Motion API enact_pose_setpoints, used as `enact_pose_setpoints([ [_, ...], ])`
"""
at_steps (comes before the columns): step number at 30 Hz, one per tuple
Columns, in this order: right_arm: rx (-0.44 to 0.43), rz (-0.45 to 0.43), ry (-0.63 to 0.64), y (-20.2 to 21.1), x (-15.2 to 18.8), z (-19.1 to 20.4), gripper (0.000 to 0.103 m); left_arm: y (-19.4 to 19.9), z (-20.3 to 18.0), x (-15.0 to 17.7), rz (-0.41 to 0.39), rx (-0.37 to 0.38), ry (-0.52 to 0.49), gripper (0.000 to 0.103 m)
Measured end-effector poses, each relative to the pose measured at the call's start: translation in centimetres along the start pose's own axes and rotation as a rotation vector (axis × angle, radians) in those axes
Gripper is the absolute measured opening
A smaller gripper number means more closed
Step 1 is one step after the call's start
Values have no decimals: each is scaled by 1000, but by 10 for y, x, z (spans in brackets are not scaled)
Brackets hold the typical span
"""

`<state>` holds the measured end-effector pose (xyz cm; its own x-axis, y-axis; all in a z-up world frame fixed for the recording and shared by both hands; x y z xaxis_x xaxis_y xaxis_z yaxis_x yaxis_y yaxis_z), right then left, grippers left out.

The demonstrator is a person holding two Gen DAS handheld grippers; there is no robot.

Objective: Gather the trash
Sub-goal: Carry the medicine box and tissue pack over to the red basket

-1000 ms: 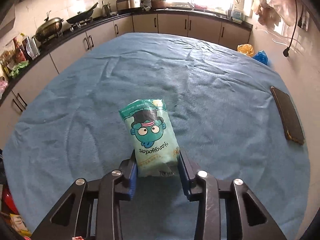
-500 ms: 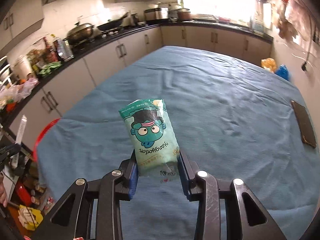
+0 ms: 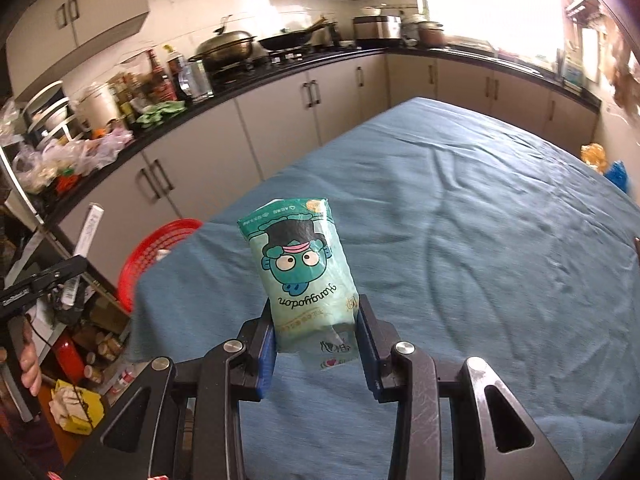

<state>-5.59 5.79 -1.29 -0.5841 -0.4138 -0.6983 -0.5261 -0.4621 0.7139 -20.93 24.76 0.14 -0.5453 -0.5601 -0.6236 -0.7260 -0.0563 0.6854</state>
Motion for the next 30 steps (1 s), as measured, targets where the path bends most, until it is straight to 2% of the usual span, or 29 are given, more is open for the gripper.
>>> enact_pose_setpoints([
  [12, -117, -14, 110, -28, -34, 91, 39, 2, 47, -6, -22, -88, 57, 54],
  [19, -187, -12, 154, -47, -44, 137, 39, 3, 67, -18, -87, -240, 9, 54],
  [24, -214, -5, 176, -54, -43, 156, 39, 0, 67, -19, -99, -271, -10, 54],
  [30, -216, 0, 192, -55, -40, 162, 39, -8, 69, -19, -91, -286, -22, 54],
])
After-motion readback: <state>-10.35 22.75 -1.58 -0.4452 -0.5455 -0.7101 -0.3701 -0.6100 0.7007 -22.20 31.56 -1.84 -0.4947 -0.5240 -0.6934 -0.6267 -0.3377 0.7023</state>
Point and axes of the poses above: each gripper's, at about its wrist camera, not at the fingertips, and y roughly against the way its jaws point, z to its left, x to its underside, the point moved 10 cm from there along -y, roughly the way its jaws point, and after that the axes turned 10 degrees about y, right-handed, at the moved point
